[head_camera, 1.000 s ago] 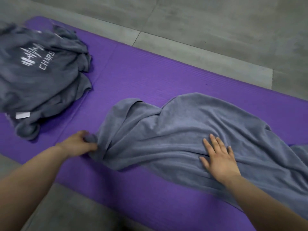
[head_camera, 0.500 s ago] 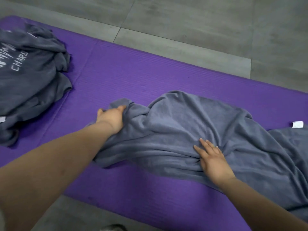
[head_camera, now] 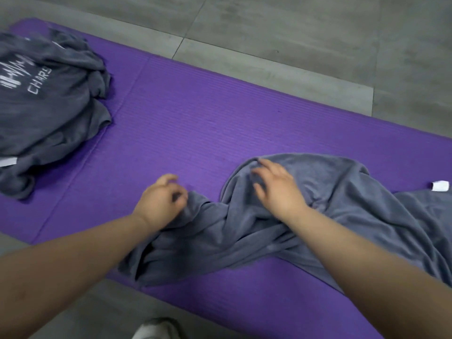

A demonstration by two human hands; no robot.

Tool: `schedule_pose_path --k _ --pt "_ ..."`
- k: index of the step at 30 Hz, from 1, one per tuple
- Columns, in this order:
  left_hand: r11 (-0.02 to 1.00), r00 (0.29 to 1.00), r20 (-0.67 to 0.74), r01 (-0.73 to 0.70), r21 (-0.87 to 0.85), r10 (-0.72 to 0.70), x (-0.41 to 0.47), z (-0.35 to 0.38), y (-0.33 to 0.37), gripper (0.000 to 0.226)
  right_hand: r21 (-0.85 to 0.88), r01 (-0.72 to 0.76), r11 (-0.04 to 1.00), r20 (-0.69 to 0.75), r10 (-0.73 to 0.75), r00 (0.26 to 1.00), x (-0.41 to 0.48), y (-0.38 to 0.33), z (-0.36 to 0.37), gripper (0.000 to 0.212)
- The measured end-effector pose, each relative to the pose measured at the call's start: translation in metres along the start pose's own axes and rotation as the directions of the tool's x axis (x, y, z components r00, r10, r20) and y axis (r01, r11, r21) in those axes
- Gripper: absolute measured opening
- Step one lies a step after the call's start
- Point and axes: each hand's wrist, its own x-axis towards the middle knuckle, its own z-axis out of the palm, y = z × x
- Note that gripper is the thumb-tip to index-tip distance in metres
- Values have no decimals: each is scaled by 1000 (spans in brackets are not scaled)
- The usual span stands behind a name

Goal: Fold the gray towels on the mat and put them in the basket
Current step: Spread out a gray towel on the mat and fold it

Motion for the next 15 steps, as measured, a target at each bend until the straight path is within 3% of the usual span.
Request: schedule_pose_path --k 3,5,8,10,13,15 --pt "918 906 214 389 -83 -365 20 -3 1 55 41 -10 999 237 0 972 35 -25 -3 49" --pt "898 873 257 438 -36 -415 24 -4 5 54 77 -23 997 275 1 961 45 -40 1 50" --pt "915 873 315 402 -29 -373 21 -8 9 14 -109 3 994 382 39 924 37 -53 18 51" --pt "921 902 282 372 -119 -327 19 -16 8 11 -270 15 963 383 93 919 27 -50 26 45" --pt "938 979 15 199 -284 -203 21 -28 9 10 -291 -91 952 402 209 892 21 -38 19 38" --pt "928 977 -156 80 -365 -145 21 -35 17 11 -223 -138 965 301 202 932 19 -32 7 32"
